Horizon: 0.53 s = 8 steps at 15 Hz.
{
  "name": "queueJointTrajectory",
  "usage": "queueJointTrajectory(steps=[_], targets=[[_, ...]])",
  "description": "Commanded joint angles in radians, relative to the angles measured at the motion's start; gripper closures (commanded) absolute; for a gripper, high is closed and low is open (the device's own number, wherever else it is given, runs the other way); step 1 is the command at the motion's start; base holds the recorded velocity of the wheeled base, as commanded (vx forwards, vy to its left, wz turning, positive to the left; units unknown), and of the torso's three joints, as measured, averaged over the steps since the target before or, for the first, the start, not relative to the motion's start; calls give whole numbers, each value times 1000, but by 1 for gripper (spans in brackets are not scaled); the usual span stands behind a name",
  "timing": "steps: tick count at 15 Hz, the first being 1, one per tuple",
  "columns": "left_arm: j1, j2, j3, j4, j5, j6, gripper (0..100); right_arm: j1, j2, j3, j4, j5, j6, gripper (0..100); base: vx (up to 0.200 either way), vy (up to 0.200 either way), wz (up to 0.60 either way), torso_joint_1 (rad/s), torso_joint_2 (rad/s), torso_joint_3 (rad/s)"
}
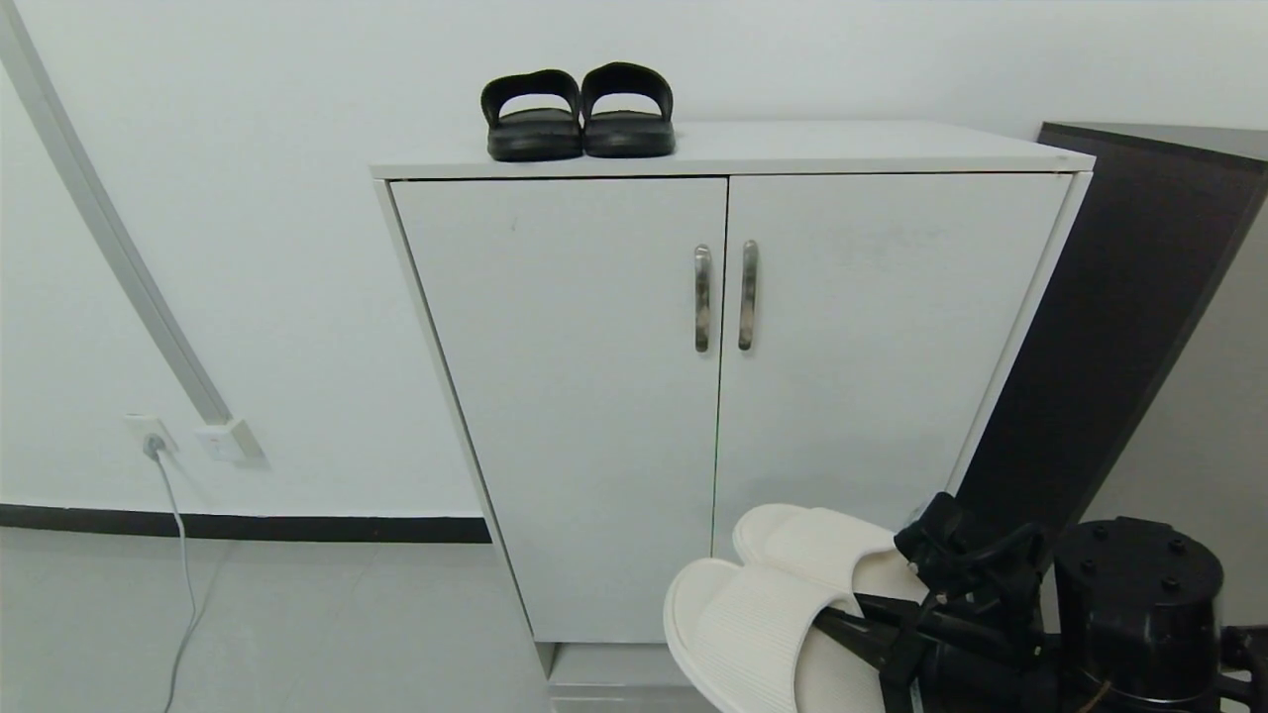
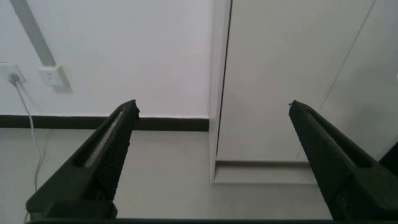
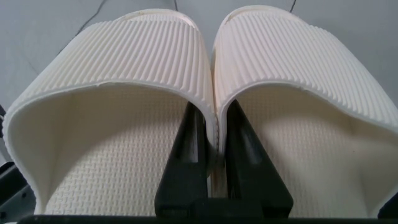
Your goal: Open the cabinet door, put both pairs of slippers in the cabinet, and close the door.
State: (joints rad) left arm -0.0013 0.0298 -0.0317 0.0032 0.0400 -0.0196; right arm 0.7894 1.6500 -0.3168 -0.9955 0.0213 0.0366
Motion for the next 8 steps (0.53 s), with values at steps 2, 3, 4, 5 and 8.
queueJointTrajectory(steps=[2,3,4,5,8], targets=[[1,246,-194,-3,0,-74,0,1,10,-2,-3,2,-1,100,0,0,0,0,0,0],[-8,329,-197,-20,-23,-34,0,2,11,-1,-8,2,-1,100,0,0,0,0,0,0],[-20,409,-198,-60,-77,-25,0,4,10,1,-9,2,-1,100,0,0,0,0,0,0],[-29,483,-201,-124,-152,-26,0,7,7,1,-11,0,-1,100,0,0,0,0,0,0],[-32,734,-292,-252,-290,-25,0,8,7,1,-17,-3,-1,100,0,0,0,0,0,0]])
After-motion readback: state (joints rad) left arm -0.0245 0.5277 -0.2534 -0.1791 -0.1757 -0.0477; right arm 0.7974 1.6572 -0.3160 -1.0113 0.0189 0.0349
